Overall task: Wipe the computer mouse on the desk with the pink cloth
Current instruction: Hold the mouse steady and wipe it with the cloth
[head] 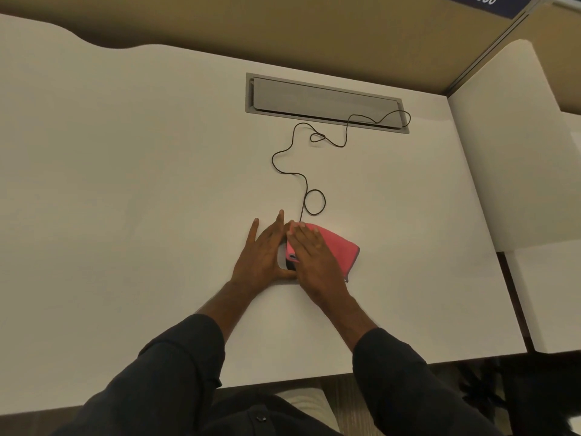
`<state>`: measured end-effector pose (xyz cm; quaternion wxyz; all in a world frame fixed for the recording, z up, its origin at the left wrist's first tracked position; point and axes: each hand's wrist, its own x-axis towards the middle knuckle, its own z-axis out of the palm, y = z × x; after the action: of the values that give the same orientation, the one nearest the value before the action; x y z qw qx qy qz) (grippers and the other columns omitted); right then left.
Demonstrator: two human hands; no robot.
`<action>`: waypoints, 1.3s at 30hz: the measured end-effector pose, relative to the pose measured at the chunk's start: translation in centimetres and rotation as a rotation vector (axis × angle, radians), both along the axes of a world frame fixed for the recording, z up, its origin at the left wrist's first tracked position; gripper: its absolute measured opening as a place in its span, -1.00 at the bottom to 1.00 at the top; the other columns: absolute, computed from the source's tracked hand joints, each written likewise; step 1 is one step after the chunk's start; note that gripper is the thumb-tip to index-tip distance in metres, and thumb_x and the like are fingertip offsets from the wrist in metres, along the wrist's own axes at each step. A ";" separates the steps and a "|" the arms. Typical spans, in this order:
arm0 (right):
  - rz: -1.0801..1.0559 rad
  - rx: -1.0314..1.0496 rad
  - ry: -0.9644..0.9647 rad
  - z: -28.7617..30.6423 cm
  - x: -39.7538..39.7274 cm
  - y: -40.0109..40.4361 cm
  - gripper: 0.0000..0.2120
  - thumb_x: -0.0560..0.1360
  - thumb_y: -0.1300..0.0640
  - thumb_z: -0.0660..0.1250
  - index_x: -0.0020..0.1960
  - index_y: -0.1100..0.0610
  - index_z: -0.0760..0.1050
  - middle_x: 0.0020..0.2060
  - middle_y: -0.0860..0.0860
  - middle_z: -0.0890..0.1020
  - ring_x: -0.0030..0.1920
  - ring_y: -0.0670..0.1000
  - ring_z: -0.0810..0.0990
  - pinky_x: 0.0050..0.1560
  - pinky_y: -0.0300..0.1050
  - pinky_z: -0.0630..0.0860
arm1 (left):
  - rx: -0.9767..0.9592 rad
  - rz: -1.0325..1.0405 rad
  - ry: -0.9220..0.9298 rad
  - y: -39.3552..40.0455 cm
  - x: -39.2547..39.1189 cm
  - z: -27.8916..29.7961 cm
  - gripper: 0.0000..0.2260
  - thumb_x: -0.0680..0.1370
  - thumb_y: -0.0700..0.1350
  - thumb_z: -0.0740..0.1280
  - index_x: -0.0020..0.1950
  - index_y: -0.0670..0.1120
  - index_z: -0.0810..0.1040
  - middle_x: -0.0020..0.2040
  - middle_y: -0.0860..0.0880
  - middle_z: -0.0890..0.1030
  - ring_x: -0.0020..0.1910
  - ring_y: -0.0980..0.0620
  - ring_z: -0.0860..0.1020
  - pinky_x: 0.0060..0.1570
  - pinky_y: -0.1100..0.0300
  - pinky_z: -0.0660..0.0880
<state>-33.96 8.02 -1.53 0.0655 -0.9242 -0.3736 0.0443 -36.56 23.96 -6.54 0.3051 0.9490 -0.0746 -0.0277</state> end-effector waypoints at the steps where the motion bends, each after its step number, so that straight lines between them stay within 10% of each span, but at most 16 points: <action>1: 0.024 -0.001 -0.028 -0.2 0.0 -0.3 -0.40 0.51 0.11 0.39 0.46 0.31 0.30 0.44 0.21 0.37 0.46 0.20 0.30 0.50 0.18 -0.01 | -0.003 0.003 0.008 0.0 0.0 0.0 0.14 0.29 0.67 0.01 0.64 -0.08 0.06 0.64 -0.07 0.04 0.58 0.00 0.18 0.55 -0.21 -0.11; 10: 0.133 0.228 0.153 0.0 0.1 -2.5 -0.51 0.57 0.17 0.26 0.47 0.24 0.31 0.47 0.13 0.34 0.51 0.05 0.21 0.50 0.18 0.11 | -0.029 0.007 -0.011 0.1 0.0 0.2 0.13 0.27 0.67 0.08 0.61 0.03 -0.18 0.61 -0.10 0.18 0.55 -0.01 0.26 0.55 -0.24 -0.05; 14: 0.261 0.178 0.242 1.2 0.8 -3.8 -0.52 0.62 0.09 0.09 0.50 0.21 0.26 0.50 0.08 0.29 0.53 0.03 0.18 0.54 0.08 0.02 | -0.015 0.010 -0.022 0.2 -0.1 0.0 0.11 0.30 0.64 0.12 0.61 -0.09 0.13 0.62 -0.11 0.14 0.54 0.01 0.27 0.55 -0.22 -0.03; 23: 0.541 0.079 0.320 1.8 1.9 -6.3 -0.56 0.64 0.17 0.13 0.51 0.17 0.26 0.51 0.03 0.27 0.54 -0.01 0.14 0.51 0.18 0.10 | 0.000 0.007 -0.042 0.3 -0.2 -0.1 0.09 0.32 0.60 0.15 0.60 -0.14 0.19 0.62 -0.11 0.13 0.54 0.00 0.28 0.56 -0.21 -0.07; 39: 0.413 0.137 0.371 1.4 1.0 -8.7 -0.56 0.65 0.06 0.04 0.49 0.15 0.31 0.47 0.00 0.36 0.51 -0.02 0.23 0.49 0.15 0.19 | -0.047 0.036 -0.034 0.3 -0.2 0.2 0.09 0.29 0.61 0.21 0.60 -0.09 0.17 0.62 -0.05 0.16 0.54 0.04 0.26 0.57 -0.17 -0.11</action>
<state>-32.98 -0.69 -0.09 0.1848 -0.7979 -0.5380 0.1994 -36.80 24.23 -6.32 0.3267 0.9430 -0.0632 -0.0044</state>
